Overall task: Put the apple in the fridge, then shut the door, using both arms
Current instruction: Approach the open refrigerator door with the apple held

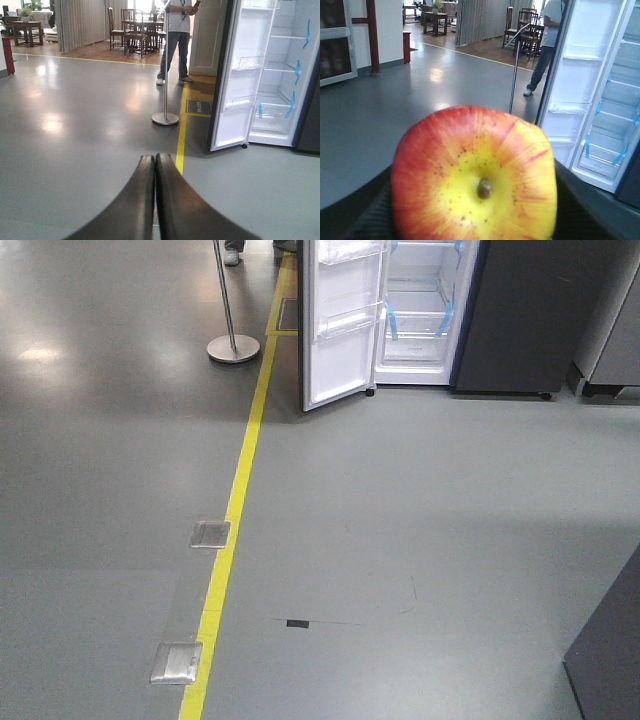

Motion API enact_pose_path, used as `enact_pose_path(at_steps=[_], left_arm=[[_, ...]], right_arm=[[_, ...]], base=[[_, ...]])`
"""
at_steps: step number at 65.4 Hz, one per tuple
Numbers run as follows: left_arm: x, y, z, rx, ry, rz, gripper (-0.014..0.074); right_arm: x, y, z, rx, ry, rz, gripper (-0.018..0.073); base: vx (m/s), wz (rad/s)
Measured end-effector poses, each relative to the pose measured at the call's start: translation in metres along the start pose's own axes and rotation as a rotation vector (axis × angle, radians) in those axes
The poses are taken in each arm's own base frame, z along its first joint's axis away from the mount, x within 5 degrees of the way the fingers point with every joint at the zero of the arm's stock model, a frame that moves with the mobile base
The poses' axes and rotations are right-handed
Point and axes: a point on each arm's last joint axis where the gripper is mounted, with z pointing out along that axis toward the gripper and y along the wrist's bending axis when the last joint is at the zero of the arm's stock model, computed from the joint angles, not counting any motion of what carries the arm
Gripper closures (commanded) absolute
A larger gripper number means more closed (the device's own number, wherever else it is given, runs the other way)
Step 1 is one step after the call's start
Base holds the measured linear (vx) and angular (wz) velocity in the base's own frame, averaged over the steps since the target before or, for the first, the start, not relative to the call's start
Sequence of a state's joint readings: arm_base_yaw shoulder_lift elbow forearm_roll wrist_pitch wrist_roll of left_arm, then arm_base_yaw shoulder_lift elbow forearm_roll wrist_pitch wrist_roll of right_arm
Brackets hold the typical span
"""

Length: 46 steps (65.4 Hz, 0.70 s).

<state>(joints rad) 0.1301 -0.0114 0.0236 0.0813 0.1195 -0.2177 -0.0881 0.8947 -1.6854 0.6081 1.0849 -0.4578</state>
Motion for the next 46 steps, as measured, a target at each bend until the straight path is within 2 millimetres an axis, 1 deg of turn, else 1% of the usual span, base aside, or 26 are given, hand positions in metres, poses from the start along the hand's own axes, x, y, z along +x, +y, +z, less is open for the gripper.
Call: enact_pose_path(at_steps=[46], left_arm=[[0.0000, 0.0000, 0.0000, 0.000, 0.000, 0.000, 0.0603]], right_arm=[[0.0000, 0.0000, 0.0000, 0.000, 0.000, 0.000, 0.0336]], base=[[0.17, -0.01]])
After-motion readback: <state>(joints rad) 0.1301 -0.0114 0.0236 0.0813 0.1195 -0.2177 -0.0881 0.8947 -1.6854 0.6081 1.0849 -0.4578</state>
